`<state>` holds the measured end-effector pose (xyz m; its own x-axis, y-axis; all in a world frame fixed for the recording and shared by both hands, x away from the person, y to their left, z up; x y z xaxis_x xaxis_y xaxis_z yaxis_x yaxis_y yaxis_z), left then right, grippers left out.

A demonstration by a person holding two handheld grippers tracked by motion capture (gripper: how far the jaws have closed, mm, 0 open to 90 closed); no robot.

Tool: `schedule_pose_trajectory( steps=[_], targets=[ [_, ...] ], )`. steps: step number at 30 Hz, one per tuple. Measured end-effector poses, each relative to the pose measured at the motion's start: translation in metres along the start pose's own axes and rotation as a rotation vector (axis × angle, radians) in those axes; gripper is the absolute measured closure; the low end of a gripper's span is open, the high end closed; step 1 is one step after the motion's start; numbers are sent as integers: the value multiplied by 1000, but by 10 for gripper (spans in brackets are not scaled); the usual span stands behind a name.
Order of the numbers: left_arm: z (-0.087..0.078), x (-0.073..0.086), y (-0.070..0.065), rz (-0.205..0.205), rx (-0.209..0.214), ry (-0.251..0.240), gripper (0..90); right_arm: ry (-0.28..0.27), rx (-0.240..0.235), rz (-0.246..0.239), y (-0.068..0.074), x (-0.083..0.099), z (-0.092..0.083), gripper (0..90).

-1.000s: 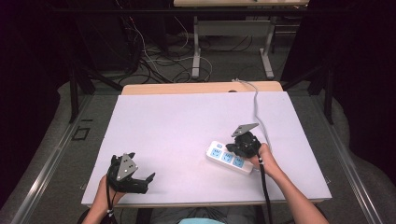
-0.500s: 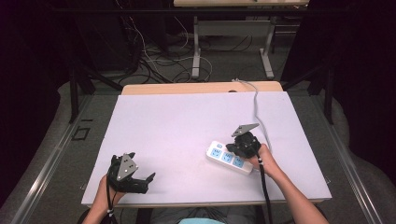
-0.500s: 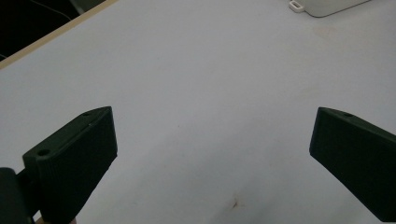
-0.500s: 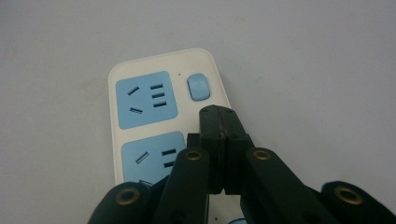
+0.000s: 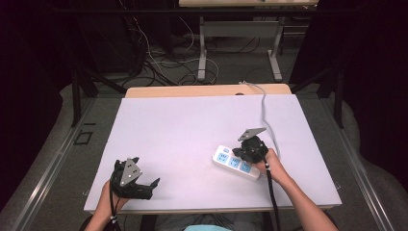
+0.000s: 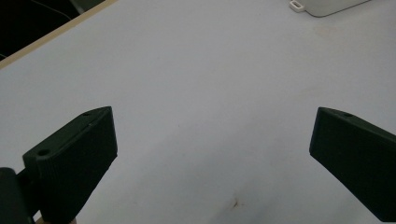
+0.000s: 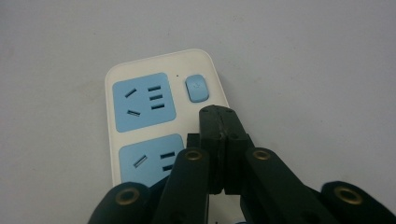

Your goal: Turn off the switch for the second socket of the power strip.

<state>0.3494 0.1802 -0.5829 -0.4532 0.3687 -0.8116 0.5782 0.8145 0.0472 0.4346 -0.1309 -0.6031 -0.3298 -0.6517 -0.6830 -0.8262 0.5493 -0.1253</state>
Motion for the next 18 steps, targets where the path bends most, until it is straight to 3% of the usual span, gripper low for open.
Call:
schedule_pose_trajectory(
  steps=[18],
  targets=[
    [1, -1, 0, -5, -1, -10, 6, 2, 8, -5, 0, 0, 0, 900]
  ],
)
Point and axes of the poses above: each handheld gripper's, and its own axes: z roughly forward along the jaws, x roughly out of its underside, y roughly to its left, the point moved 10 cm from there along z, roughly forward along the jaws, and after that the axes turned 12 degrees about -z, right-handed, at the moved point
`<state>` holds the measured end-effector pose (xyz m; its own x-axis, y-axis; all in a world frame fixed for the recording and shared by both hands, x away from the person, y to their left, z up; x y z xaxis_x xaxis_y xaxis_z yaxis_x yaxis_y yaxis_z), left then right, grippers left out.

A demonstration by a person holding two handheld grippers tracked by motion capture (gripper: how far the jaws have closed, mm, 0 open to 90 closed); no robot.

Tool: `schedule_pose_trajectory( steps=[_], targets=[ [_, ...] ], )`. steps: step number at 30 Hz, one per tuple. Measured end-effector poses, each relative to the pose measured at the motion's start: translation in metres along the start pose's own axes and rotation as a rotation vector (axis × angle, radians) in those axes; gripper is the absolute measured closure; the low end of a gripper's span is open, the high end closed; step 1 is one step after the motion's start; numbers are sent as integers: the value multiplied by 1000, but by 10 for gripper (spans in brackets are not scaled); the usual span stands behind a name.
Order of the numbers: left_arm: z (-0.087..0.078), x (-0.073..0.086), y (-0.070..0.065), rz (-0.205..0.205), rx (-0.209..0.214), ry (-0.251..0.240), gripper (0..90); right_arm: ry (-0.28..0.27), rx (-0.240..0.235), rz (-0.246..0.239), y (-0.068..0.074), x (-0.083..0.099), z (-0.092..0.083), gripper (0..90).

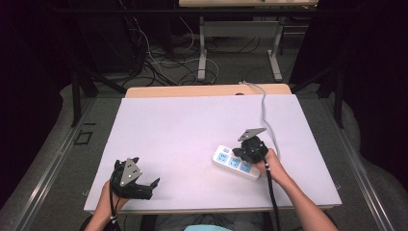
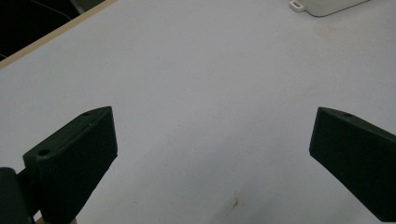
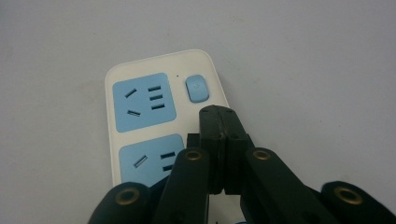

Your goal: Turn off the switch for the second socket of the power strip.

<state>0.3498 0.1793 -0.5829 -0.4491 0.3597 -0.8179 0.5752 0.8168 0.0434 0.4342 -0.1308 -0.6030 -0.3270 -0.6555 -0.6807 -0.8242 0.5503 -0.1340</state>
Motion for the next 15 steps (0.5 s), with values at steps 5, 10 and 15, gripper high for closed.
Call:
schedule_pose_trajectory(
  steps=[5, 10, 15],
  targets=[
    [-1, 1, 0, 3, 1, 9, 6, -4, 0, -7, 0, 0, 0, 900],
    [-1, 1, 1, 8, -2, 12, 6, -8, 10, -14, 0, 0, 0, 900],
    [-1, 1, 1, 8, -1, 12, 6, -10, 14, -9, 1, 0, 0, 900]
  ],
)
Point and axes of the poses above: each handheld gripper's, and its own axes: z roughly forward along the jaws, x roughly out of its underside, y roughly to its left, the point moved 10 cm from there along z, roughly forward along the jaws, and after that the axes turned 12 degrees about -z, right-handed, at the moved point
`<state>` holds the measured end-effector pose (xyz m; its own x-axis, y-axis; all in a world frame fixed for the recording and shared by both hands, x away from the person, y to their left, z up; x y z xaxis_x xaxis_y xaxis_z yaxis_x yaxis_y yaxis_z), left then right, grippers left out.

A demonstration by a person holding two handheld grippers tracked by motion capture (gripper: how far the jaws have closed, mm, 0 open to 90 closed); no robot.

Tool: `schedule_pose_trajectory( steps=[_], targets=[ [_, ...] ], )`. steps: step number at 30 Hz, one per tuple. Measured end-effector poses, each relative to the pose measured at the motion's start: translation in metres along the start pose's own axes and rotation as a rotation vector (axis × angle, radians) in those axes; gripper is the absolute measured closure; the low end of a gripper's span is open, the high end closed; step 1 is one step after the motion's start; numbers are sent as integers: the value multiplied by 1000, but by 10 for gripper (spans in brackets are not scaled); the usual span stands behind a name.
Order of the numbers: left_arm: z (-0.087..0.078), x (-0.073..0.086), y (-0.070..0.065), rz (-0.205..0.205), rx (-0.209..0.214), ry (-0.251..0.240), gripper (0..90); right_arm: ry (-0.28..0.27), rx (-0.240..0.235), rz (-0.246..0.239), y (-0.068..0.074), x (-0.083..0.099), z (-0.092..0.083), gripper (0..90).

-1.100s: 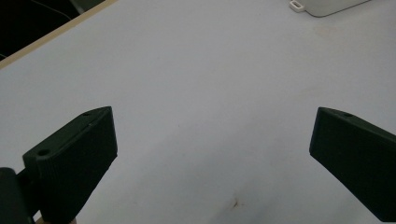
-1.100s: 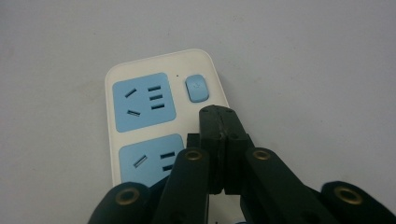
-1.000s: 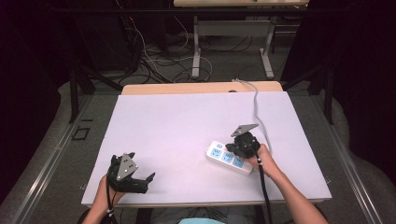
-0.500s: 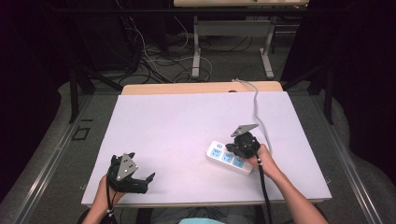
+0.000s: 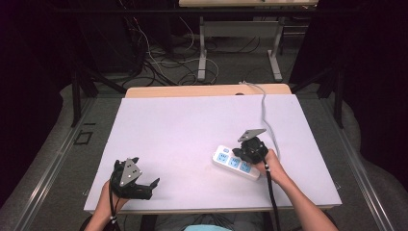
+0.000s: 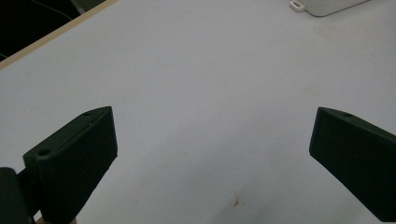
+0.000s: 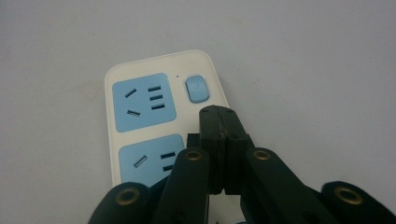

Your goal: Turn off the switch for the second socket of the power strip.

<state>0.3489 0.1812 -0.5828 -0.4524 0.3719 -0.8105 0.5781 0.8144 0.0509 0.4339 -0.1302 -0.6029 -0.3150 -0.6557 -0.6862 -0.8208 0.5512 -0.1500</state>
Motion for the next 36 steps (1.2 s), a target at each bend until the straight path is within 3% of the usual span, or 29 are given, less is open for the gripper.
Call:
schedule_pose_trajectory(
  steps=[1, 7, 9, 12, 14, 36],
  targets=[
    [0, 0, 0, 1, -1, -1, 6, -7, 3, -16, -1, -1, 1, 900],
    [0, 0, -1, -5, 1, -5, 6, -15, 10, -4, 0, 0, 0, 900],
    [0, 0, 0, -3, 0, -4, 6, -44, 10, 1, 0, -2, 2, 900],
    [0, 0, 0, -5, 0, -3, 6, 3, 0, 2, 1, 1, -1, 900],
    [0, 0, 0, 1, -3, -3, 7, -20, 7, 3, 0, -1, 0, 900],
    [0, 0, -1, -6, 1, -6, 7, -13, 3, -11, 0, 1, -2, 900]
  ],
)
Point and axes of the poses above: each handheld gripper's, and its own axes: z roughly forward along the jaws, x roughly out of its underside, y roughly to its left, the point moved 10 cm from there along z, roughly forward along the jaws, and after that the axes turned 12 degrees about -z, right-handed, at the moved point
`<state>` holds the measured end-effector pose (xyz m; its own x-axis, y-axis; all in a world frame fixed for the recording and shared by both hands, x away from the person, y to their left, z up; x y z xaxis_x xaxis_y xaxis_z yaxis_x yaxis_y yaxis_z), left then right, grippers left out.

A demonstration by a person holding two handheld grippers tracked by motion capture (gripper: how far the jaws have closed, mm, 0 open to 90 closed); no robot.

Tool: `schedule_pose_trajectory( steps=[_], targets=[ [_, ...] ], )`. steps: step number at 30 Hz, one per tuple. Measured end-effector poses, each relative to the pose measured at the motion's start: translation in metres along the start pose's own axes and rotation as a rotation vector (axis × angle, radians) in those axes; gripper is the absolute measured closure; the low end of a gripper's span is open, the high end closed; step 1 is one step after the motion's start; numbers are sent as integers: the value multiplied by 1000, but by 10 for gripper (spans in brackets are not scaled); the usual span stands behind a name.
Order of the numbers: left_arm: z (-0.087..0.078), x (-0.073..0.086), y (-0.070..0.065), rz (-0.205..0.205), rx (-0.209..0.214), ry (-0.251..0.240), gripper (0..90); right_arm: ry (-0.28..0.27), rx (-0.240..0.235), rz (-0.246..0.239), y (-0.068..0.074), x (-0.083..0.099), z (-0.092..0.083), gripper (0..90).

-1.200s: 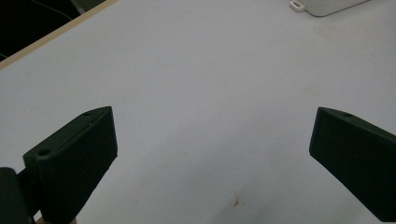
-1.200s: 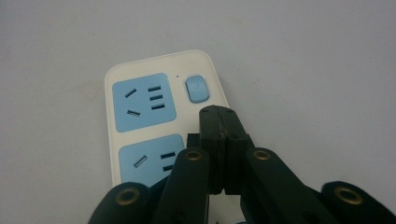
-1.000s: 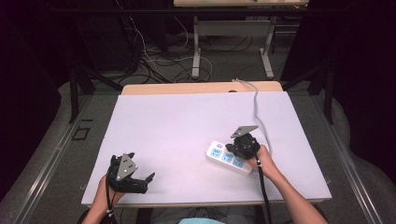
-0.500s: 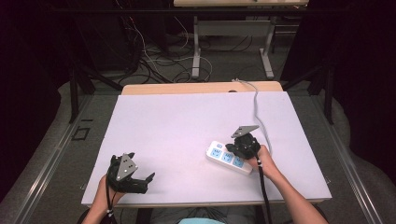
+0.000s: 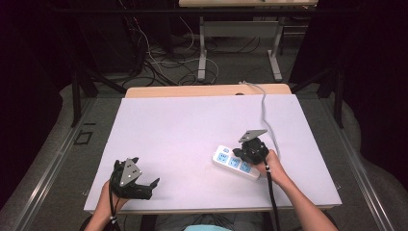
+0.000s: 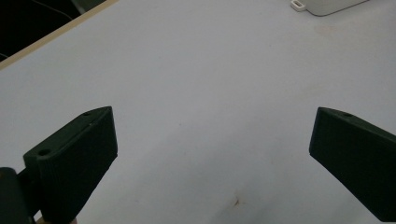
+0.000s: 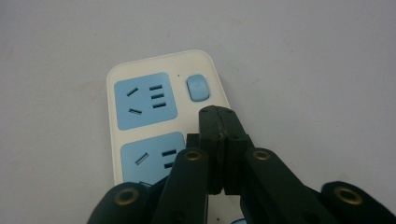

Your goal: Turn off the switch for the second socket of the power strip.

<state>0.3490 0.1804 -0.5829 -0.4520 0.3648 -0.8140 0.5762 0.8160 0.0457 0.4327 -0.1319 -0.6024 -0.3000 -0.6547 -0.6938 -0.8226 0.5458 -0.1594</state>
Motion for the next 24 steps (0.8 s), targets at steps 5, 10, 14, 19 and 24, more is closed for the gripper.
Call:
schedule_pose_trajectory(
  steps=[5, 10, 14, 19, 24],
  targets=[
    [0, 0, 1, 5, -3, 1, 7, 6, 4, -2, 1, 0, -1, 900],
    [0, 0, 1, 6, -5, 0, 7, -11, 8, -5, 0, -2, -3, 888],
    [0, 0, 0, 4, -3, 0, 7, -10, 6, -7, 0, -2, -3, 888],
    [0, 0, 0, -1, -1, -1, 7, 0, -1, -5, 1, -1, -4, 896],
    [-1, 0, 0, 3, 0, 3, 7, -15, 20, 3, 0, -2, -4, 895]
  ],
)
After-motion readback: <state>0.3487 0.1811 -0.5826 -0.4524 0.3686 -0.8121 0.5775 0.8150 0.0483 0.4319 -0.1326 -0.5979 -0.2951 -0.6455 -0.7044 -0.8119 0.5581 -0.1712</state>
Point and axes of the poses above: each handheld gripper's, and its own axes: z roughly forward along the jaws, x roughly out of its underside, y roughly to its left, the point moved 10 cm from there along z, roughly forward along the jaws, and after that the axes turned 12 degrees about -z, right-handed, at the moved point
